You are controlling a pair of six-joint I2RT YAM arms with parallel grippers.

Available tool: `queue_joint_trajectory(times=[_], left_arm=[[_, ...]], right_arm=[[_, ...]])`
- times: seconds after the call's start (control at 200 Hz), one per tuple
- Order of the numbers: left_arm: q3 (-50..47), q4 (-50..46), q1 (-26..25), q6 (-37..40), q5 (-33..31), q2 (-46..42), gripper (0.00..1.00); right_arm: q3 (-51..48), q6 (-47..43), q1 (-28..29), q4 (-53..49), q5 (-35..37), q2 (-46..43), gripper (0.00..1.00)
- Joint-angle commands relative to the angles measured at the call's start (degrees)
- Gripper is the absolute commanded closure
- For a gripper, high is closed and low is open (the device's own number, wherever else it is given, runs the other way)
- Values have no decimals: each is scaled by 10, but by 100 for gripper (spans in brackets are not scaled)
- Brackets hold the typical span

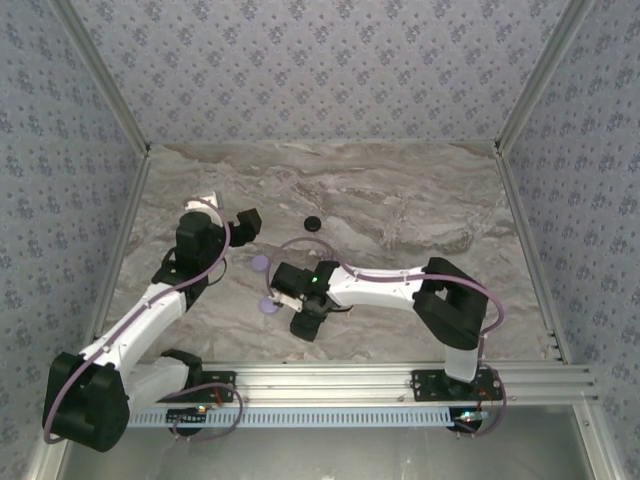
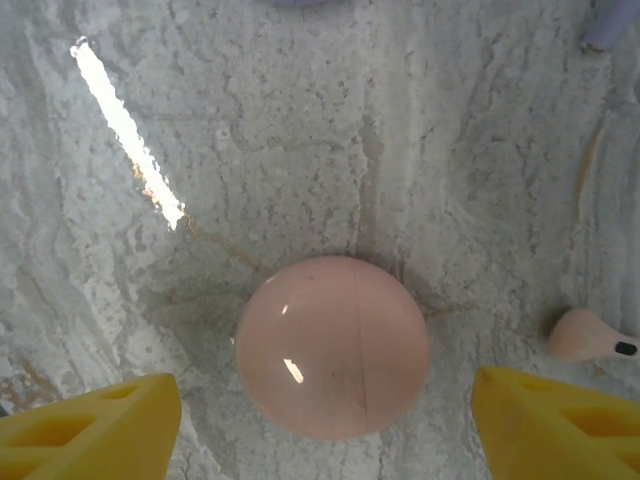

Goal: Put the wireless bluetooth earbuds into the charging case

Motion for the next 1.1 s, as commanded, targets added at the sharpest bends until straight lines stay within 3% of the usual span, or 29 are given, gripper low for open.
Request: queue_joint_trajectory(times=[0.0,0.49,0.77,1.094], left_arm=[[-3,-5,4,-3,-11,-10,6],[-3,-8,5,-3,-12,-7,5],[-1,-9,5,-9,7,-3,4],[54,-104,5,22,140,-13,8]], right_arm=[[18,-19,1,-18,-7,19,24],[14,-22,-2,-9,7,42,44],[-9,-26,-20,26,19,-13,52],[-60,-72,-79,96,60,-163,53]])
